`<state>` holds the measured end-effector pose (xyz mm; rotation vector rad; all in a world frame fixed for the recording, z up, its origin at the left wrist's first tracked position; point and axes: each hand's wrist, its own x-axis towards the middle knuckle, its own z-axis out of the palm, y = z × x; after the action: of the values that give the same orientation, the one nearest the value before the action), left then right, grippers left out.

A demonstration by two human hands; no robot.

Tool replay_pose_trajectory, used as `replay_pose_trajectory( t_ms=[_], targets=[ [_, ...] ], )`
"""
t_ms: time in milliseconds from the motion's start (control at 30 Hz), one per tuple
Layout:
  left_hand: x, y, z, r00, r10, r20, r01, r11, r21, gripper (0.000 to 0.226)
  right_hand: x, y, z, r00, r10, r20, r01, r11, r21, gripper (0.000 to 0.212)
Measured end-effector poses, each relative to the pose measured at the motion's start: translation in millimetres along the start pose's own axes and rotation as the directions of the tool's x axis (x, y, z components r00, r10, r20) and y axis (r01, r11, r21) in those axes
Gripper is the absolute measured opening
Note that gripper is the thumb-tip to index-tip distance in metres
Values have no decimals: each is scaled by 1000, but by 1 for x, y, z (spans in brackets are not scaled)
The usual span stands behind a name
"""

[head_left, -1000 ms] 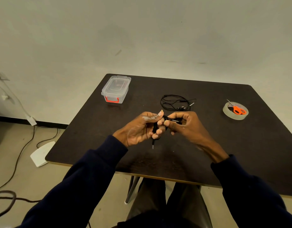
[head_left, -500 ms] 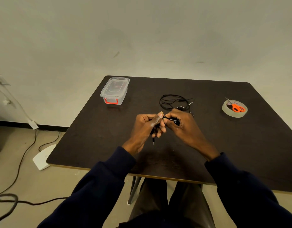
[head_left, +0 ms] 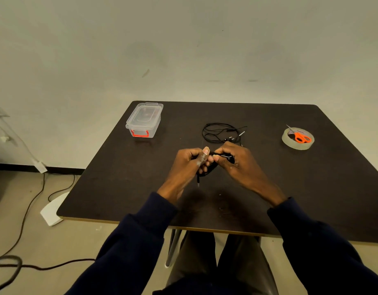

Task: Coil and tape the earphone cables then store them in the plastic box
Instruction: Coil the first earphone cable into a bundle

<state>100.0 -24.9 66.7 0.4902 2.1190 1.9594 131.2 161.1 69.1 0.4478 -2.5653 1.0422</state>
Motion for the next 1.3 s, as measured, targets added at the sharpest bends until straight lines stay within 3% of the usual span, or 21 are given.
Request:
replay_pose_trajectory(
  t_ms=[133, 267, 467, 633, 800, 967, 1100, 1233, 1300],
  targets=[
    [2, 0, -9, 978, -75, 192, 96, 990, -102, 27, -1, 3, -8, 994, 97, 44, -103, 984, 143, 8],
    [0, -2, -10, 983, -60, 171, 78, 992, -102, 27, 0, 3, -20, 975, 180, 129, -214, 916, 340, 18],
    [-2, -5, -9, 992, -52, 112, 66, 990, -124, 27, 3, -8, -23, 979, 200, -42, -173, 922, 347, 10],
    [0, -5, -13, 994, -59, 94, 74, 984, -163, 26, -2, -8, -18, 980, 182, -80, -147, 935, 322, 11],
    [-3, -4, -15, 973, -41, 226, 98, 964, -247, 28, 3, -3, -20, 983, 165, -79, -128, 928, 350, 9],
    [-3, 2, -15, 949, -14, 314, 133, 922, -363, 31, 4, -1, 1, 978, 181, -99, -110, 866, 488, 10],
    [-1, 6, -17, 962, -20, 273, 113, 938, -328, 30, -2, -1, 18, 987, 157, -30, -126, 877, 463, 17],
    [0, 6, -21, 975, -44, 218, 102, 959, -264, 28, -3, -8, 15, 958, 265, 111, -278, 758, 589, 27],
    [1, 7, -21, 976, -52, 212, 104, 965, -241, 28, -3, -12, 13, 967, 238, 87, -250, 840, 482, 20]
  ],
)
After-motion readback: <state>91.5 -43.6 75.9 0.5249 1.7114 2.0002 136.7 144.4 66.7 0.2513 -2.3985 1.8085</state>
